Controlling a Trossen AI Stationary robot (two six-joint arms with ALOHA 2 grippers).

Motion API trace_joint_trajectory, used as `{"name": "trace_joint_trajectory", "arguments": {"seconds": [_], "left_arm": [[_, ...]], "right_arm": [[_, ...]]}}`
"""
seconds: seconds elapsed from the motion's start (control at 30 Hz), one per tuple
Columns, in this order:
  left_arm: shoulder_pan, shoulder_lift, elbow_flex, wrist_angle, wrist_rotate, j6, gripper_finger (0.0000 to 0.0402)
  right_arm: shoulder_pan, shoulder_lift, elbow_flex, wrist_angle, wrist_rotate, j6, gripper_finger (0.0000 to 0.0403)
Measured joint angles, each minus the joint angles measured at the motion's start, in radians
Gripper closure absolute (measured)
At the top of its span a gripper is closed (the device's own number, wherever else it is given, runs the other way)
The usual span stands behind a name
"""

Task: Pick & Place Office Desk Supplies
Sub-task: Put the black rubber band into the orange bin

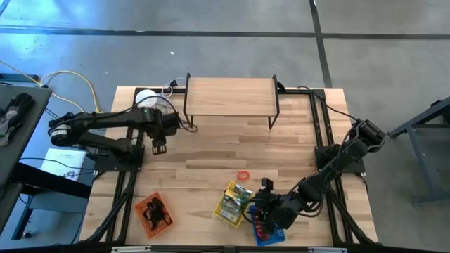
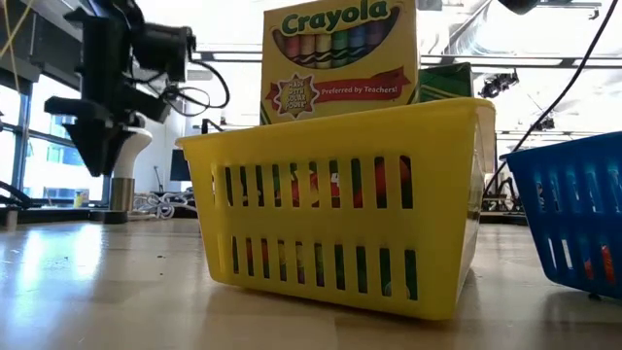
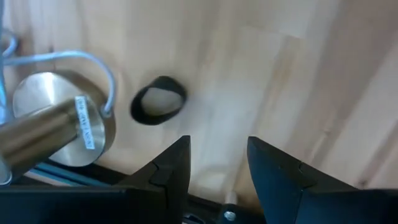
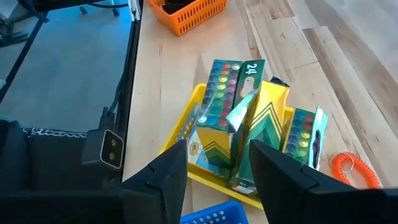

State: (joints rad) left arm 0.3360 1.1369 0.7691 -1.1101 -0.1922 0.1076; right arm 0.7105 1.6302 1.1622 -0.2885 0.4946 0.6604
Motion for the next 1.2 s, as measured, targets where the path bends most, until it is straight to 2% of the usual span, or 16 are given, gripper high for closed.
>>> {"name": "trace_joint_trajectory", "arguments": {"seconds": [0.2, 0.4, 0.57, 0.77, 1.2], "left_arm": [[0.142, 0.039, -0.003, 0.034, 0.018, 0.031, 0.0252], [0.221, 0.117, -0.006, 0.084, 0.047, 0.075, 0.0252], [0.244, 0.15, -0.006, 0.165, 0.065, 0.081, 0.0252], [0.274, 0.178, -0.008, 0.165, 0.111, 0.08, 0.0252], [0.315, 0.318, -0.008, 0.185, 0.112, 0.081, 0.0252]], "right_arm": [[0.0, 0.0, 0.0, 0.005, 0.0, 0.027, 0.0243], [0.001, 0.0, 0.0, 0.01, 0.0, 0.027, 0.0243], [0.001, 0.0, 0.0, 0.01, 0.0, 0.04, 0.0243], [0.001, 0.0, 0.0, 0.009, -0.003, 0.05, 0.0243], [0.001, 0.0, 0.0, 0.008, -0.013, 0.129, 0.0243]]}}
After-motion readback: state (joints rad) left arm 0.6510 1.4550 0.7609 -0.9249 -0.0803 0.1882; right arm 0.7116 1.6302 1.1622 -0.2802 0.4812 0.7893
